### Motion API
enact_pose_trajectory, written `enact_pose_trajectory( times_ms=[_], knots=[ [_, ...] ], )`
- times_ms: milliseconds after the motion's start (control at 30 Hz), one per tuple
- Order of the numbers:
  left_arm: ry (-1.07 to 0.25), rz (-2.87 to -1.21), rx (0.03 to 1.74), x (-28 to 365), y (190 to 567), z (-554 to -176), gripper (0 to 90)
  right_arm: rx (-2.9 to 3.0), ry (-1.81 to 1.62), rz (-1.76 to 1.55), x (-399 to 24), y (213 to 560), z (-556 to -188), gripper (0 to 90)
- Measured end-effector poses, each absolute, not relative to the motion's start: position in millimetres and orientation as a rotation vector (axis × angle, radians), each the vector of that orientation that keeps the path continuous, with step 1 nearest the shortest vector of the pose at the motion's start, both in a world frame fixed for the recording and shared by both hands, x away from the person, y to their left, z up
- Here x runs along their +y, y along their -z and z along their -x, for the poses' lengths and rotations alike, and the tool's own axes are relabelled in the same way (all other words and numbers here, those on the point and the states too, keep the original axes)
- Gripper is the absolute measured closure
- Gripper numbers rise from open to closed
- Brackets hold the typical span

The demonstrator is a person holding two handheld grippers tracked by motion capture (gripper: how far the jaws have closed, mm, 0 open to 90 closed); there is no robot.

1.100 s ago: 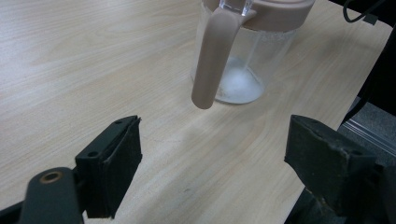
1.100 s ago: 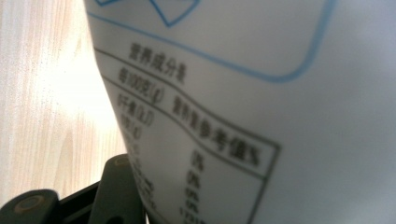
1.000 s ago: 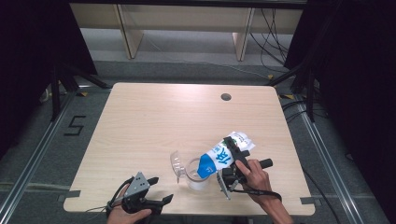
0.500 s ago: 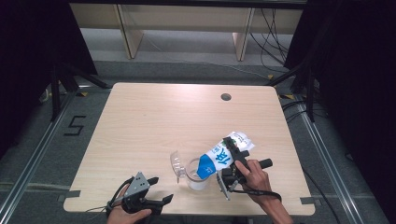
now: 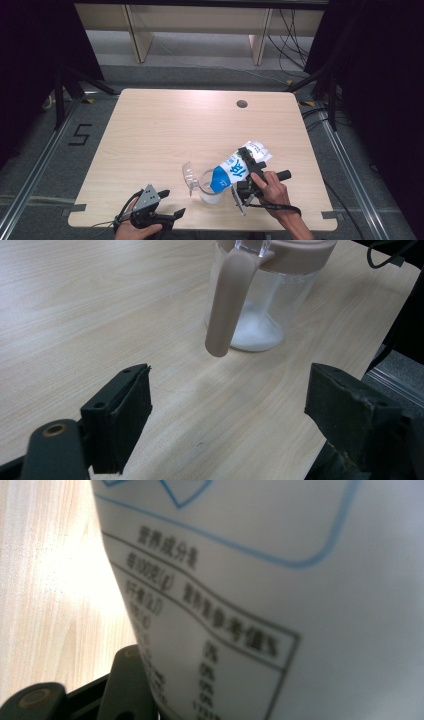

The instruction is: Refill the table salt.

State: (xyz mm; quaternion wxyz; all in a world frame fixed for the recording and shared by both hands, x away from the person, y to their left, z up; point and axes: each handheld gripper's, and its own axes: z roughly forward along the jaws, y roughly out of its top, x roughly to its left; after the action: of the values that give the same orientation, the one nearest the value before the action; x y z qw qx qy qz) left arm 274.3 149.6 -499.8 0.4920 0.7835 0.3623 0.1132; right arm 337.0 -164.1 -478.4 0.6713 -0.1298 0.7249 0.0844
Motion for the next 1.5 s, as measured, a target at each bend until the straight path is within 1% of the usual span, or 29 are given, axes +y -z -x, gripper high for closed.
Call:
enact_pose_trajectory(
  times_ms=[100,133,333,433,533,600,867,1033,1067,1100,1133,1267,1300,1500],
  knots=[
    [-0.273,-1.901,0.878,149.6,499.8,-274.3,17.9,1.627,-0.181,0.300,-163.8,477.7,-336.7,50.1],
    [-0.272,-1.900,0.881,149.5,499.8,-274.2,18.0,1.646,-0.204,0.236,-164.9,481.7,-334.8,50.1],
    [-0.268,-1.898,0.880,149.4,500.0,-274.4,17.9,1.621,-0.167,0.308,-163.1,477.1,-335.1,50.3],
    [-0.274,-1.901,0.885,149.5,499.6,-274.1,18.0,1.635,-0.209,0.257,-164.2,481.7,-335.1,50.3],
    [-0.268,-1.896,0.887,149.3,499.9,-274.1,17.9,1.598,-0.170,0.353,-162.3,475.3,-337.0,50.5],
    [-0.269,-1.896,0.886,149.3,499.9,-274.1,17.9,1.616,-0.204,0.302,-163.6,479.0,-336.6,50.5],
    [-0.272,-1.899,0.884,149.5,499.8,-274.2,17.9,1.604,-0.205,0.317,-163.3,480.0,-337.1,50.7],
    [-0.268,-1.897,0.880,149.6,500.0,-274.6,18.0,1.604,-0.138,0.358,-160.6,475.8,-334.1,51.0],
    [-0.268,-1.897,0.880,149.6,500.0,-274.6,18.0,1.629,-0.185,0.272,-162.4,482.0,-333.3,51.1],
    [-0.267,-1.896,0.879,149.6,500.1,-274.7,18.0,1.629,-0.185,0.272,-162.4,482.0,-333.3,51.1],
    [-0.270,-1.898,0.883,149.5,500.0,-274.5,18.0,1.606,-0.180,0.342,-161.5,479.0,-336.1,51.2],
    [-0.269,-1.897,0.880,149.6,500.0,-274.6,18.0,1.597,-0.157,0.359,-160.7,477.4,-335.4,51.2],
    [-0.273,-1.898,0.884,149.7,499.9,-274.4,17.9,1.611,-0.192,0.314,-161.9,481.0,-335.4,51.2],
    [-0.278,-1.908,0.858,150.4,499.7,-275.6,17.9,1.620,-0.188,0.297,-162.1,482.0,-334.3,51.5]
  ],
)
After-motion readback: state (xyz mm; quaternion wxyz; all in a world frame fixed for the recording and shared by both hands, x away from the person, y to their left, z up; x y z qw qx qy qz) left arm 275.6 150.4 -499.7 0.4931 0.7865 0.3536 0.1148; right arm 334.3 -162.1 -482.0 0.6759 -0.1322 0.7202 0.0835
